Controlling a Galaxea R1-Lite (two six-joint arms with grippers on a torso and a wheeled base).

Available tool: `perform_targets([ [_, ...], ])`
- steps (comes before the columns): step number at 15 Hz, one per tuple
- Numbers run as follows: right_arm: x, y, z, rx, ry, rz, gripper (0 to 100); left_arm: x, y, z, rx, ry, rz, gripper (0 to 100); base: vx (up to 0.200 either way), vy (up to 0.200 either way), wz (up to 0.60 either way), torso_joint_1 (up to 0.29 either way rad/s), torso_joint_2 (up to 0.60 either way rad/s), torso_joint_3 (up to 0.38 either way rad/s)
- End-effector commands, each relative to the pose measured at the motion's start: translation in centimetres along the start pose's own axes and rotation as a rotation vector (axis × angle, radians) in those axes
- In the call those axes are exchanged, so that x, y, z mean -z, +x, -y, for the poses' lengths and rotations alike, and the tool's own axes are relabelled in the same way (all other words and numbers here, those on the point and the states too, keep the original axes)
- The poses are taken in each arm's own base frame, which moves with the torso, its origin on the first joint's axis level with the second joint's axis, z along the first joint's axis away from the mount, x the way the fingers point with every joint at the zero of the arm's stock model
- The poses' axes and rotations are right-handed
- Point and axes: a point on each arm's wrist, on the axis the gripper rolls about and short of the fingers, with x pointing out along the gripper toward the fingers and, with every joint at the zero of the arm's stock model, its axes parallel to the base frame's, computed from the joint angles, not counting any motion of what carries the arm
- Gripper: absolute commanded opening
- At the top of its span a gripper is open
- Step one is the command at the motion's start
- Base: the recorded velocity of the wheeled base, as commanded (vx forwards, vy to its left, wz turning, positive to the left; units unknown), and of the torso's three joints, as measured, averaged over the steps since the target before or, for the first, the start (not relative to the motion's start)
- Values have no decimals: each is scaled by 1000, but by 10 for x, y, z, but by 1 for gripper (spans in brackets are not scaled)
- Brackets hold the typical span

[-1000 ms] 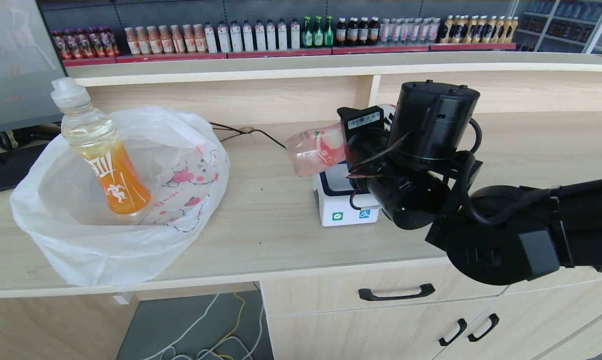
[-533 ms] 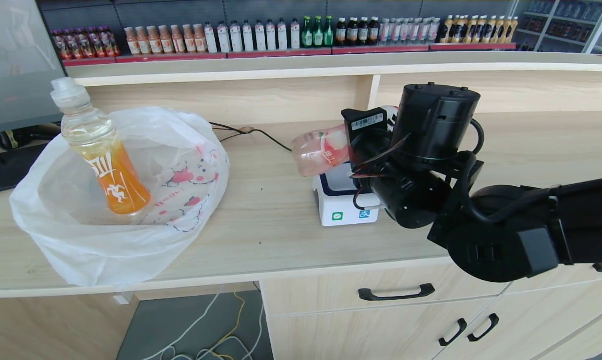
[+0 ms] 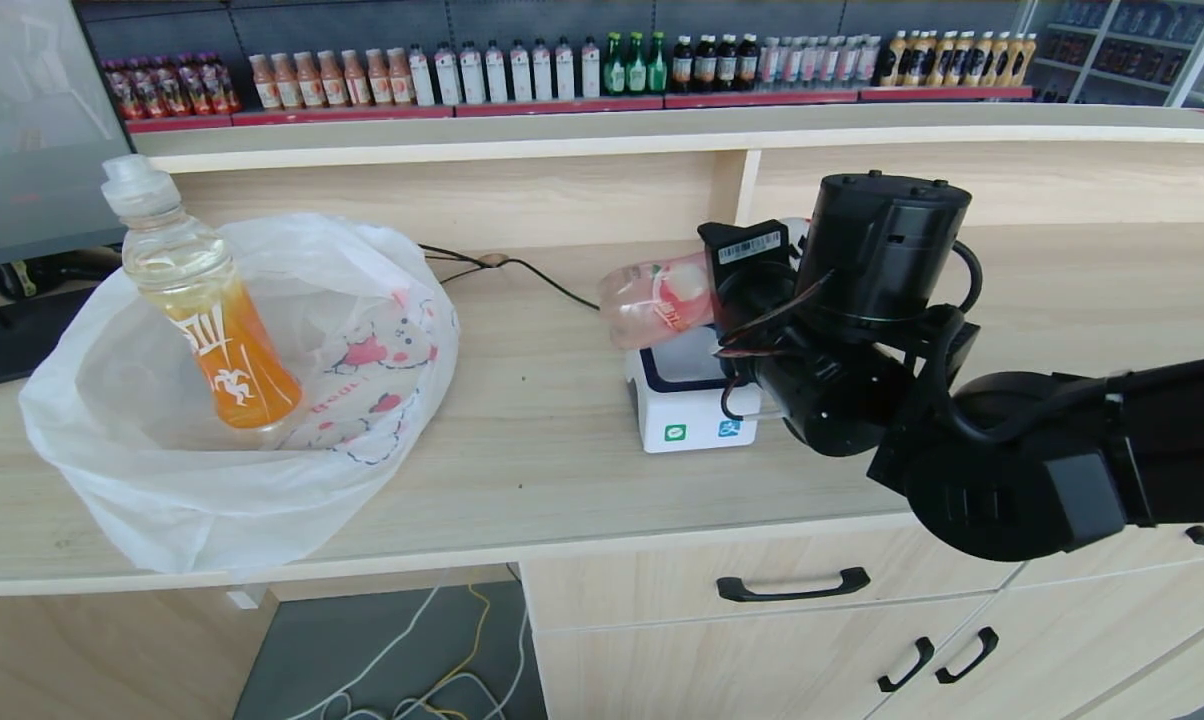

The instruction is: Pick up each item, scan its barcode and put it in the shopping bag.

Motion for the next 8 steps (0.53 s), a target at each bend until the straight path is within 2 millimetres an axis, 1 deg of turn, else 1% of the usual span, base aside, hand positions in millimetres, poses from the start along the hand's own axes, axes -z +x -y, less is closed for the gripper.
perform_targets([
  [1, -3, -2, -4, -10, 11, 3, 0, 0, 0, 0, -1, 0, 0, 100, 0, 0, 0, 0, 0, 0],
  [5, -10, -12, -10, -19, -15, 3, 0, 0, 0, 0, -1, 0, 0, 100, 0, 0, 0, 0, 0, 0],
  [8, -20, -22, -21, -53, -78, 4, 0, 0, 0, 0, -1, 1, 0, 100, 0, 0, 0, 0, 0, 0],
])
